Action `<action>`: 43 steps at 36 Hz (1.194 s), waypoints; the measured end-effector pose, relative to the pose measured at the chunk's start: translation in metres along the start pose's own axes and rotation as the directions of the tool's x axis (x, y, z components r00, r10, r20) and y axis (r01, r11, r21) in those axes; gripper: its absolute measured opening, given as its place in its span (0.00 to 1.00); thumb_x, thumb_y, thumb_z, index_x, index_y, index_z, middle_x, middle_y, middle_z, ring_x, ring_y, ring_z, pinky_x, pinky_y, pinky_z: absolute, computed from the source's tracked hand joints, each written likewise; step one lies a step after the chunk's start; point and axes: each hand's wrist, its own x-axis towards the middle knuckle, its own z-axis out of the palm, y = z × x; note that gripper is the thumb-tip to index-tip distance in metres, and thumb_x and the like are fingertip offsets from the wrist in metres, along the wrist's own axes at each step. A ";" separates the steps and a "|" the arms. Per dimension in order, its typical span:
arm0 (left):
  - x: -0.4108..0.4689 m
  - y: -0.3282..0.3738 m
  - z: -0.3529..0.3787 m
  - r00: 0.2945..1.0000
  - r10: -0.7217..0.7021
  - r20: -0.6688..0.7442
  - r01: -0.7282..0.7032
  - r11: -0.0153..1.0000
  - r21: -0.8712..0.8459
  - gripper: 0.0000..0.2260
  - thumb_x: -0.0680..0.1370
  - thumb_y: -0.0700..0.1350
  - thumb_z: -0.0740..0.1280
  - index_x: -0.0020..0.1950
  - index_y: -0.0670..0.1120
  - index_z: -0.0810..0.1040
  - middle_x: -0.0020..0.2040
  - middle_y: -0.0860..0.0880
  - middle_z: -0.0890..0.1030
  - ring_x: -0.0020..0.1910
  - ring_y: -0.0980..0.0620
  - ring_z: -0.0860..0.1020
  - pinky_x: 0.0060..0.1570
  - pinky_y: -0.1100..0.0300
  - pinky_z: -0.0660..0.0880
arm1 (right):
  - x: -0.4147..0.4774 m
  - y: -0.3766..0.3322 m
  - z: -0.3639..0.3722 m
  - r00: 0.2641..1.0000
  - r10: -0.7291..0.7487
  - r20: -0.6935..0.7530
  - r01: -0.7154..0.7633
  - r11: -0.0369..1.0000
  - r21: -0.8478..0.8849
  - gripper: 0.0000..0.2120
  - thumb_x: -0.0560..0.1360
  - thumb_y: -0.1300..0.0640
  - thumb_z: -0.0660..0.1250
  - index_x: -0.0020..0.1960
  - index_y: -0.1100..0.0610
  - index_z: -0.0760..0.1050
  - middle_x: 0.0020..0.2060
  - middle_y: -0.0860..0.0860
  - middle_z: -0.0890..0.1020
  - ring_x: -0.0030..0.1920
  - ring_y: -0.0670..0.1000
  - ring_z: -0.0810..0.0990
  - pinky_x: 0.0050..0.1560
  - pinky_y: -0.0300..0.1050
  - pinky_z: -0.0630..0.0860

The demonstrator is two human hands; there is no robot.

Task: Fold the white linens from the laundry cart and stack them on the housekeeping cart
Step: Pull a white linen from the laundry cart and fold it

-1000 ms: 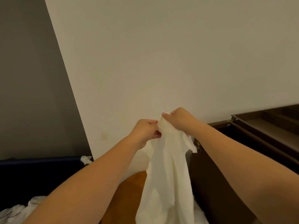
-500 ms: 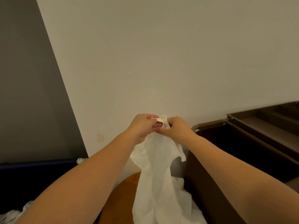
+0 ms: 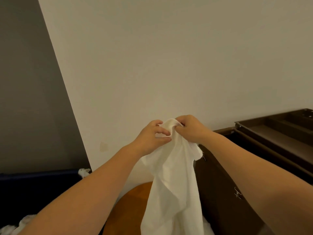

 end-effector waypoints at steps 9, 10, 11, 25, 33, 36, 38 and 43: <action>0.014 0.003 0.013 0.992 0.114 -0.053 -0.115 0.993 -0.025 0.06 0.77 0.46 0.68 0.53 0.50 0.78 0.46 0.57 0.78 0.31 0.67 0.72 0.35 0.72 0.66 | -0.012 0.004 -0.007 0.998 0.052 0.027 -0.054 0.995 0.085 0.05 0.79 0.58 0.61 0.54 0.55 0.69 0.46 0.49 0.81 0.44 0.50 0.82 0.45 0.48 0.82; 0.016 0.003 0.013 0.993 0.111 -0.047 -0.112 0.994 -0.011 0.08 0.77 0.46 0.68 0.56 0.51 0.78 0.48 0.57 0.78 0.34 0.67 0.73 0.38 0.71 0.67 | -0.013 0.006 -0.008 0.998 0.060 0.018 -0.062 0.993 0.105 0.04 0.79 0.58 0.61 0.54 0.55 0.68 0.47 0.50 0.81 0.44 0.51 0.82 0.44 0.47 0.82; 0.017 0.004 0.014 0.995 0.095 -0.039 -0.095 0.995 0.008 0.10 0.77 0.47 0.69 0.58 0.52 0.79 0.51 0.57 0.79 0.39 0.66 0.75 0.43 0.68 0.69 | -0.014 0.008 -0.007 0.998 0.069 0.008 -0.070 0.990 0.123 0.04 0.79 0.58 0.62 0.53 0.54 0.68 0.48 0.52 0.81 0.44 0.51 0.82 0.43 0.46 0.82; 0.041 0.020 0.004 0.976 0.043 -0.215 0.004 0.977 0.212 0.15 0.80 0.45 0.62 0.38 0.38 0.80 0.35 0.43 0.79 0.35 0.49 0.75 0.37 0.57 0.67 | -0.042 0.035 0.005 0.985 0.125 -0.119 -0.117 0.990 0.078 0.13 0.79 0.62 0.61 0.57 0.48 0.77 0.54 0.47 0.79 0.52 0.48 0.77 0.54 0.43 0.74; 0.054 0.032 -0.002 0.986 0.074 -0.151 -0.019 0.940 0.341 0.16 0.79 0.44 0.61 0.36 0.36 0.78 0.35 0.38 0.78 0.33 0.48 0.72 0.35 0.56 0.68 | -0.055 0.033 0.014 0.990 0.119 -0.081 -0.126 0.989 -0.082 0.13 0.82 0.61 0.56 0.58 0.49 0.76 0.51 0.50 0.78 0.47 0.51 0.78 0.46 0.36 0.74; 0.054 0.032 0.000 0.988 0.061 -0.144 -0.006 0.935 0.356 0.16 0.79 0.44 0.62 0.35 0.37 0.78 0.32 0.41 0.76 0.33 0.47 0.72 0.32 0.58 0.66 | -0.052 0.037 0.014 0.984 0.170 -0.051 -0.173 0.982 -0.075 0.13 0.80 0.59 0.59 0.57 0.52 0.80 0.55 0.49 0.80 0.52 0.51 0.79 0.53 0.38 0.74; 0.054 0.034 0.002 0.990 0.050 -0.130 -0.003 0.940 0.342 0.15 0.78 0.44 0.62 0.36 0.38 0.80 0.34 0.43 0.78 0.34 0.45 0.75 0.33 0.56 0.69 | -0.050 0.036 0.015 0.972 0.227 -0.059 -0.228 0.974 -0.010 0.11 0.77 0.50 0.64 0.50 0.53 0.83 0.44 0.50 0.82 0.42 0.49 0.81 0.45 0.40 0.79; 0.052 0.040 0.007 0.993 0.058 -0.107 -0.022 0.952 0.307 0.14 0.77 0.43 0.62 0.36 0.37 0.80 0.37 0.39 0.81 0.33 0.46 0.74 0.35 0.55 0.71 | -0.036 0.026 0.019 0.948 0.278 -0.153 -0.305 0.933 -0.191 0.28 0.70 0.34 0.67 0.33 0.60 0.74 0.25 0.51 0.73 0.28 0.49 0.75 0.34 0.45 0.76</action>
